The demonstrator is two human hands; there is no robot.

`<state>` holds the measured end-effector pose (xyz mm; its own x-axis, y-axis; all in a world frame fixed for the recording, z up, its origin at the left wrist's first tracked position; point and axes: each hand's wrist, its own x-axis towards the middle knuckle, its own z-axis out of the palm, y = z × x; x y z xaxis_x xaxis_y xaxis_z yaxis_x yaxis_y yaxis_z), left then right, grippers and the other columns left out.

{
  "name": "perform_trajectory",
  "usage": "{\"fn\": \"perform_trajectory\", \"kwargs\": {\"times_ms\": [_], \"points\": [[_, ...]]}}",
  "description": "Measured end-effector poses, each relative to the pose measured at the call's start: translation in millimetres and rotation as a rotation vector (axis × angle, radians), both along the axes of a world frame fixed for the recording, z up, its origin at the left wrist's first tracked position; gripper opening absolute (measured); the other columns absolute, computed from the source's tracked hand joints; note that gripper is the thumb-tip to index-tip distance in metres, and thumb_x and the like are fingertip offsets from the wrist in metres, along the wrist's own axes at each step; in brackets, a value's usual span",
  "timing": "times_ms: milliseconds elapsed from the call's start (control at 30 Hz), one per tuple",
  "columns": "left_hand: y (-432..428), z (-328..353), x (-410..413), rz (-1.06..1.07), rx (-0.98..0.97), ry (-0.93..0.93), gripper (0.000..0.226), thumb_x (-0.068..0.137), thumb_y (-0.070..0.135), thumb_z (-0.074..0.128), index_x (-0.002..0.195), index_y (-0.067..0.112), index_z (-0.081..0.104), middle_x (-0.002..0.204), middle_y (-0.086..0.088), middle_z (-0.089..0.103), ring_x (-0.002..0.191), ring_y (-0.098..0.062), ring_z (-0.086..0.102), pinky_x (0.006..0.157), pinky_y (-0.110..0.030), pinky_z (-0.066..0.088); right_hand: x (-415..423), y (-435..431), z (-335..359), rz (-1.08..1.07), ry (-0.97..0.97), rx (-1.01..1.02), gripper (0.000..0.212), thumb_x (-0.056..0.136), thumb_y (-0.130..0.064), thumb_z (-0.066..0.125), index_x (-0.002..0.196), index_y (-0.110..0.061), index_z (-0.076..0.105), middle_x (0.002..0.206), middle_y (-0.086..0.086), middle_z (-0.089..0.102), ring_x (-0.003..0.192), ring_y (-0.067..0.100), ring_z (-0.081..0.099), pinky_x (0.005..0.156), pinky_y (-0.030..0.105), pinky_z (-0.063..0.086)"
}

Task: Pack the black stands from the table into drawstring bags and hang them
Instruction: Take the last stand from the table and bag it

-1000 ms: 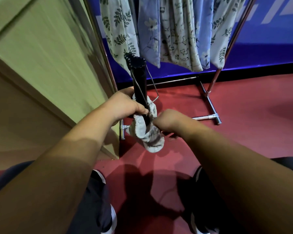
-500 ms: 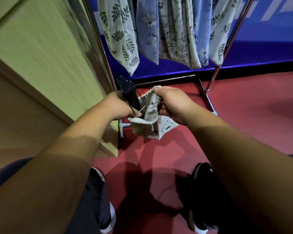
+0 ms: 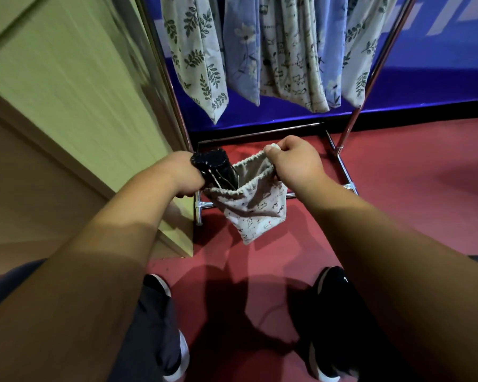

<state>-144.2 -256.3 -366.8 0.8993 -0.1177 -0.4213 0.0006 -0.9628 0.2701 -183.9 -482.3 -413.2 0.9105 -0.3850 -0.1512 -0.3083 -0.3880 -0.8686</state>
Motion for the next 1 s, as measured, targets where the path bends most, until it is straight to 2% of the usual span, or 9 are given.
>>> {"fn": "perform_trajectory", "kwargs": {"times_ms": [100,233,333,433,567,733,867,933,1000], "points": [[-2.2,2.8,0.6,-0.058,0.119,-0.044,0.027,0.096,0.019,0.056,0.07,0.016,0.062,0.073,-0.005,0.063,0.078,-0.032,0.063,0.065,-0.03,0.042,1.0,-2.9,-2.8,0.014,0.035,-0.059,0.027,0.098,-0.043,0.066,0.087,-0.019,0.062,0.086,0.005,0.075,0.089,0.028,0.072,0.083,0.039,0.057],[-1.5,7.3,5.0,-0.084,0.133,-0.048,0.022,0.099,0.019,0.056,0.084,0.008,0.068,0.079,-0.009,0.063,0.085,-0.034,0.059,0.073,-0.032,0.045,-1.0,-7.0,-4.3,0.013,0.103,-0.137,0.03,0.102,-0.042,0.063,0.087,-0.016,0.059,0.09,0.003,0.068,0.093,0.028,0.063,0.078,0.031,0.043],[3.5,5.6,12.8,0.048,-0.092,0.025,0.031,0.098,0.031,0.067,0.094,0.001,0.074,0.097,-0.02,0.076,0.081,-0.03,0.063,0.077,-0.039,0.055,-2.0,-8.6,-4.2,0.028,0.132,-0.173,0.031,0.105,-0.041,0.06,0.09,-0.014,0.062,0.095,0.008,0.069,0.096,0.031,0.063,0.079,0.03,0.04],[5.5,7.7,15.5,0.257,-0.44,0.069,0.045,0.087,0.046,0.081,0.1,0.003,0.078,0.093,-0.017,0.078,0.078,-0.024,0.068,0.074,-0.039,0.06,-3.2,-7.9,-2.7,0.065,0.174,-0.192,0.032,0.105,-0.04,0.061,0.092,-0.011,0.064,0.094,0.01,0.071,0.093,0.031,0.064,0.077,0.029,0.04],[-4.7,13.4,12.5,0.318,-0.71,0.064,0.014,0.089,0.03,0.077,0.089,0.017,0.077,0.086,-0.01,0.073,0.082,-0.021,0.067,0.084,-0.042,0.06,-2.9,-5.0,-0.8,0.127,0.226,-0.214,0.032,0.1,-0.033,0.065,0.082,-0.007,0.066,0.08,0.012,0.073,0.085,0.036,0.07,0.073,0.036,0.051],[-7.5,15.7,16.4,0.347,-0.986,0.132,0.015,0.082,0.034,0.073,0.078,0.02,0.07,0.059,0.004,0.05,0.065,-0.015,0.063,0.086,-0.043,0.044,-4.7,1.5,8.0,0.189,0.246,-0.194,0.013,0.08,-0.013,0.064,0.069,-0.008,0.062,0.065,0.016,0.065,0.063,0.036,0.062,0.072,0.052,0.062],[-11.2,15.9,13.7,0.27,-1.094,0.134,0.034,0.094,0.021,0.071,0.128,0.022,0.075,0.066,0.005,0.059,0.063,-0.008,0.055,0.086,-0.038,0.049,-7.6,1.9,4.5,0.211,0.306,-0.141,0.02,0.082,-0.012,0.062,0.068,0.001,0.066,0.066,0.021,0.07,0.065,0.036,0.07,0.074,0.05,0.064],[-10.7,18.2,11.2,0.123,-0.947,0.062,0.069,0.088,0.032,0.082,0.152,0.035,0.056,0.095,0.004,0.077,0.081,0.002,0.064,0.097,-0.034,0.048,-8.1,3.4,2.3,0.191,0.33,0.02,0.015,0.089,-0.005,0.061,0.076,-0.003,0.067,0.067,0.018,0.068,0.056,0.029,0.069,0.073,0.049,0.066],[-13.9,18.7,4.0,-0.105,-0.665,0.005,0.101,0.082,0.044,0.088,0.164,0.045,0.028,0.114,0.014,0.072,0.077,0.01,0.059,0.089,-0.023,0.047,-9.3,6.7,3.0,0.156,0.341,0.268,0.01,0.095,-0.003,0.064,0.098,0.003,0.071,0.078,0.018,0.069,0.055,0.023,0.07,0.073,0.044,0.068]]}}
